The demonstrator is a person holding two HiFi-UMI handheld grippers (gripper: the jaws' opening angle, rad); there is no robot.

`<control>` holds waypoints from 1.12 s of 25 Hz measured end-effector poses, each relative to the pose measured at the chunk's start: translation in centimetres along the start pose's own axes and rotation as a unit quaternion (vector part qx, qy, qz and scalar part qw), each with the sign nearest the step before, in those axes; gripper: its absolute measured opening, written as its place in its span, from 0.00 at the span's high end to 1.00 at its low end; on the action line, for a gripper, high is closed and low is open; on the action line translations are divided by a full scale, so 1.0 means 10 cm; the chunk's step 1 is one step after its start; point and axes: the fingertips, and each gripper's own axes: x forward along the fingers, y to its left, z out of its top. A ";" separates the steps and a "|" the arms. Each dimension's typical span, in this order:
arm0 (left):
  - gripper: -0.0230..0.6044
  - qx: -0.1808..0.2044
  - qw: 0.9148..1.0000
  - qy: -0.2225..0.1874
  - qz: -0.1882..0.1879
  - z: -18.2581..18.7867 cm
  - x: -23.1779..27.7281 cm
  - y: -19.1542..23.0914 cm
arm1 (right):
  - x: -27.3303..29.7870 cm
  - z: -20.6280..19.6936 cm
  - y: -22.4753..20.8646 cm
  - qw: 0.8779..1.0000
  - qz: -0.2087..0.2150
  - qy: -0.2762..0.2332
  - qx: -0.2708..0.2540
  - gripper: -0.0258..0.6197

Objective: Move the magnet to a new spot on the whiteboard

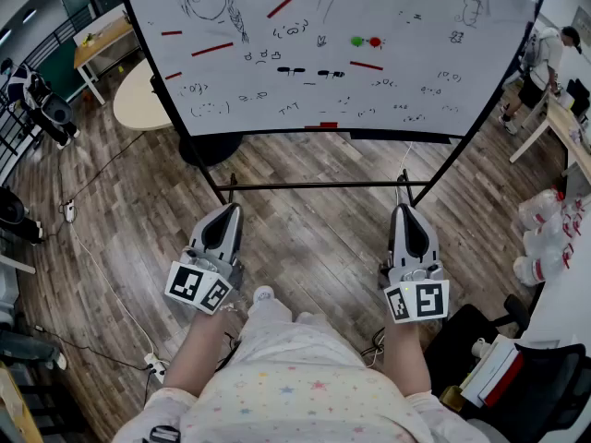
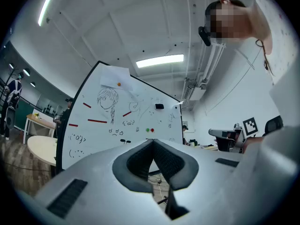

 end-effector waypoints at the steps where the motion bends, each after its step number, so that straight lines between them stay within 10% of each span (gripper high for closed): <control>1: 0.94 0.001 1.000 -0.001 0.001 0.01 0.02 0.00 | 0.01 0.00 -0.01 1.000 0.000 -0.002 -0.001 0.96; 15: 0.93 0.047 0.998 0.038 0.027 -0.04 0.30 0.05 | 0.18 -0.13 -0.05 1.000 -0.005 0.013 0.026 0.86; 20: 0.62 0.041 0.997 0.056 0.029 -0.15 0.45 0.11 | 0.37 -0.23 0.03 0.999 0.020 0.033 0.022 0.68; 28: 0.56 0.040 0.997 0.051 0.034 -0.20 0.89 0.36 | 0.78 -0.28 -0.12 0.999 0.011 0.029 0.014 0.57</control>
